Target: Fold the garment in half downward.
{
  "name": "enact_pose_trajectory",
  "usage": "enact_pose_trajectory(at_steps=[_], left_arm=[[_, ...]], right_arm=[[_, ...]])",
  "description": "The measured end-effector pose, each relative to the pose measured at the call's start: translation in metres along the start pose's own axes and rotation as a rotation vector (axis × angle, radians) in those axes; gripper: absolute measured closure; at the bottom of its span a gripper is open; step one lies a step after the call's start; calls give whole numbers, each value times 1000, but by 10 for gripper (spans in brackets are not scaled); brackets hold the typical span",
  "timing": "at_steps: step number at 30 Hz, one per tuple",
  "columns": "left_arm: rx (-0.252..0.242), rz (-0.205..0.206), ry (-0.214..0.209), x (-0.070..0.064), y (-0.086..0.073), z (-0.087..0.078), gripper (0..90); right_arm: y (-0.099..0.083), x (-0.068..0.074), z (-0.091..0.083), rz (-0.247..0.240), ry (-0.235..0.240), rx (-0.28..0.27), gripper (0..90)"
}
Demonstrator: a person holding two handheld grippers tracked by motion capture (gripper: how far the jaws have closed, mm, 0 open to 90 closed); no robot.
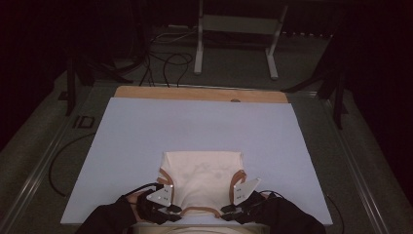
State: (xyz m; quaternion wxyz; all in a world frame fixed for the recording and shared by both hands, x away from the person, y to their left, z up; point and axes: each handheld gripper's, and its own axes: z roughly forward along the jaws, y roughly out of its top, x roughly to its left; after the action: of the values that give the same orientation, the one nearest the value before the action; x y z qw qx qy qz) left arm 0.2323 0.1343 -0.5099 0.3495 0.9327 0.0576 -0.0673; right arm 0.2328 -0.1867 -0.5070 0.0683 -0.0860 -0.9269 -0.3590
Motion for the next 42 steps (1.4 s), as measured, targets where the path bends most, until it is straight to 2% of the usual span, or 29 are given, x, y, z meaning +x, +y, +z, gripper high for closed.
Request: enact_pose_trajectory(at_steps=[2, 3, 6, 7, 9, 10, 12, 14, 16, 17, 18, 19, 21, 23, 27, 28, 32, 34, 38, 42], left_arm=[[5, -4, -11, 0, 0, -1, 675], [4, -3, -14, 0, 0, -1, 652], [0, 1, -17, -2, -2, -4, 621], [-2, -4, -20, -2, -3, -4, 604], [-1, -6, -23, -1, -3, -3, 582], [-3, -3, -23, -2, -3, -3, 582], [-12, 5, -11, -3, -1, -5, 528], [-29, -3, 10, -3, 1, -9, 467], [-49, -9, 27, -2, 3, -11, 394], [-57, -17, 30, -1, 3, -12, 329], [-58, -18, 36, 0, 3, -13, 329], [-77, -34, 44, 1, 5, -15, 256], [-81, -38, 39, 2, 6, -15, 230], [-80, -5, 56, 2, 7, -17, 127], [-81, -7, 89, 5, 13, -20, 68], [-83, -2, 96, 6, 14, -21, 12], [-109, -10, 110, 12, 18, -27, 0], [-122, -13, 130, 14, 19, -30, 0], [-138, -18, 133, 18, 22, -35, 0], [-153, -16, 141, 23, 29, -42, 0]], right_arm=[[0, -1, 0, 2, 5, -1, 706], [-1, 0, -1, 18, 20, 0, 706], [0, 0, -2, 9, 37, 5, 695], [0, 1, -2, 9, 33, 4, 658], [0, 1, -2, 9, 33, 9, 651], [0, 1, -2, 5, 33, 9, 618], [2, 1, -4, 10, 34, 0, 526], [3, -1, -7, 33, 1, -33, 400], [4, -5, -12, 61, -15, -63, 334], [4, -9, -16, 71, -46, -76, 289], [4, -9, -16, 71, -46, -76, 289], [5, -9, -20, 98, -53, -110, 250], [6, -9, -22, 104, -47, -116, 222], [7, -9, -24, 84, -60, -127, 201], [8, -11, -29, 101, -87, -157, 168], [10, -11, -32, 88, -119, -185, 140], [12, -14, -41, 90, -152, -234, 131], [13, -15, -43, 93, -162, -240, 112], [14, -17, -47, 103, -177, -250, 100], [18, -18, -55, 85, -205, -279, 100]])
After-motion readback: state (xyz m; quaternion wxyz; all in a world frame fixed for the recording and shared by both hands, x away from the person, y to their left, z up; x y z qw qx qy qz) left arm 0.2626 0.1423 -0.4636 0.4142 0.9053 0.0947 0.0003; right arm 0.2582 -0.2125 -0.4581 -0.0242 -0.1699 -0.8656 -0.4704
